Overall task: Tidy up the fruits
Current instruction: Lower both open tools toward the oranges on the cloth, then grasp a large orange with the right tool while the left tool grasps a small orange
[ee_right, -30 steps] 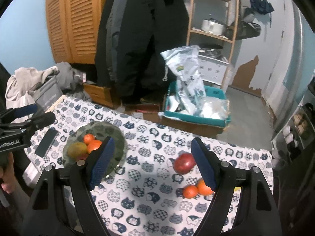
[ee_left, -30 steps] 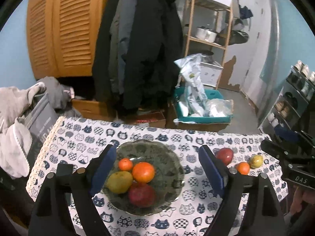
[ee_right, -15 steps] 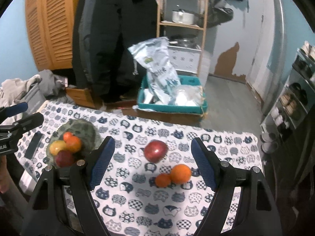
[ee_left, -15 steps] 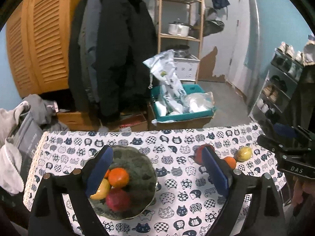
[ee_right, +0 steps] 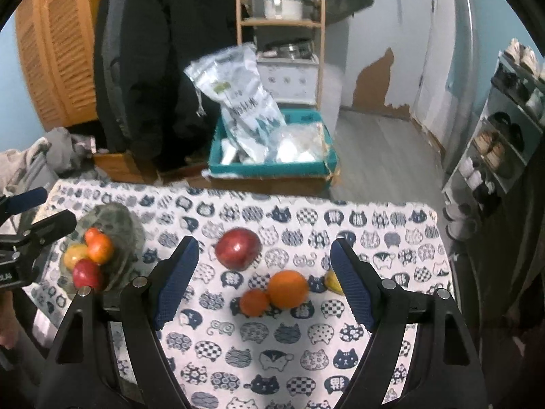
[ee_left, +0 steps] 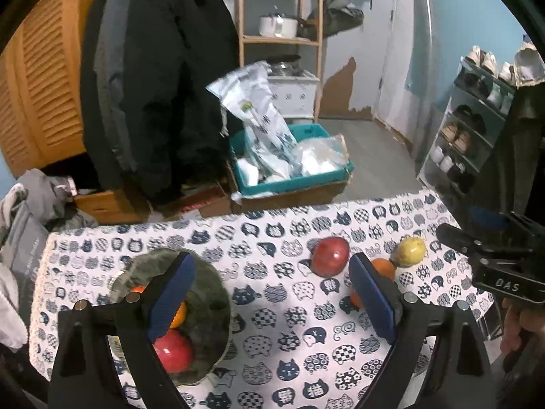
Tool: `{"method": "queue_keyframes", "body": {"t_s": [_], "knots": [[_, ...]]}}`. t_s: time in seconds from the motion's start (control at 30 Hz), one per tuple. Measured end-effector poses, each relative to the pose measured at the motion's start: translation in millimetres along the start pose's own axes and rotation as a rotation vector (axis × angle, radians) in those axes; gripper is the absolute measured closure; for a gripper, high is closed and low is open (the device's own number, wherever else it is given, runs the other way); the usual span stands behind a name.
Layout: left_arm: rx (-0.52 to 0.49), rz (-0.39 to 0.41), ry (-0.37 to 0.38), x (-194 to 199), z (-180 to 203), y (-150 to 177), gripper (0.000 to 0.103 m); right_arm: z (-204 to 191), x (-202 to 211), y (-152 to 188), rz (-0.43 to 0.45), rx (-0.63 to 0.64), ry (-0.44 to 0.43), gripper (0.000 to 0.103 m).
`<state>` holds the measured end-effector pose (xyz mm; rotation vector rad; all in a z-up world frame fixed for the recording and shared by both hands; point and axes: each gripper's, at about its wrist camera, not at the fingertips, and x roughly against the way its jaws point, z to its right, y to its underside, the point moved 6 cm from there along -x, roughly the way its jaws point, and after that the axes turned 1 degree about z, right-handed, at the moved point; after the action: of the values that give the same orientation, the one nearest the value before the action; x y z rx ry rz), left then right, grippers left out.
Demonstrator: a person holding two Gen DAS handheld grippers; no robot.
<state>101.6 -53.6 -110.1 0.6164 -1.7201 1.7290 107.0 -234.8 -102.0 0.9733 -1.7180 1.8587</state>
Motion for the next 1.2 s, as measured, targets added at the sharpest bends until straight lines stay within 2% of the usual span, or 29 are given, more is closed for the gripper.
{"method": "queue_keyframes", "body": {"t_s": [0.2,0.43,0.67,0.83,1.2], "knots": [[-0.021,-0.063,-0.022,-40.8,12.0,10.4,0.010,18.8,-38.5,18.8,-0.094,-0.032,0.028,0.023],[-0.001,-0.139,-0.025,-83.4,17.9,25.2,0.010,37.4,-92.7,51.9,-0.233,-0.098,0.019,0.023],[-0.024,-0.212,-0.053,-119.8,22.4,45.4,0.010,43.9,-133.2,74.9,-0.330,-0.126,0.010,0.023],[-0.034,-0.257,-0.058,-140.6,25.8,60.0,0.010,47.2,-157.6,90.2,-0.382,-0.137,0.009,0.023],[-0.041,-0.306,-0.049,-169.6,31.6,76.2,0.010,53.3,-190.8,104.9,-0.424,-0.216,-0.036,0.025]]}}
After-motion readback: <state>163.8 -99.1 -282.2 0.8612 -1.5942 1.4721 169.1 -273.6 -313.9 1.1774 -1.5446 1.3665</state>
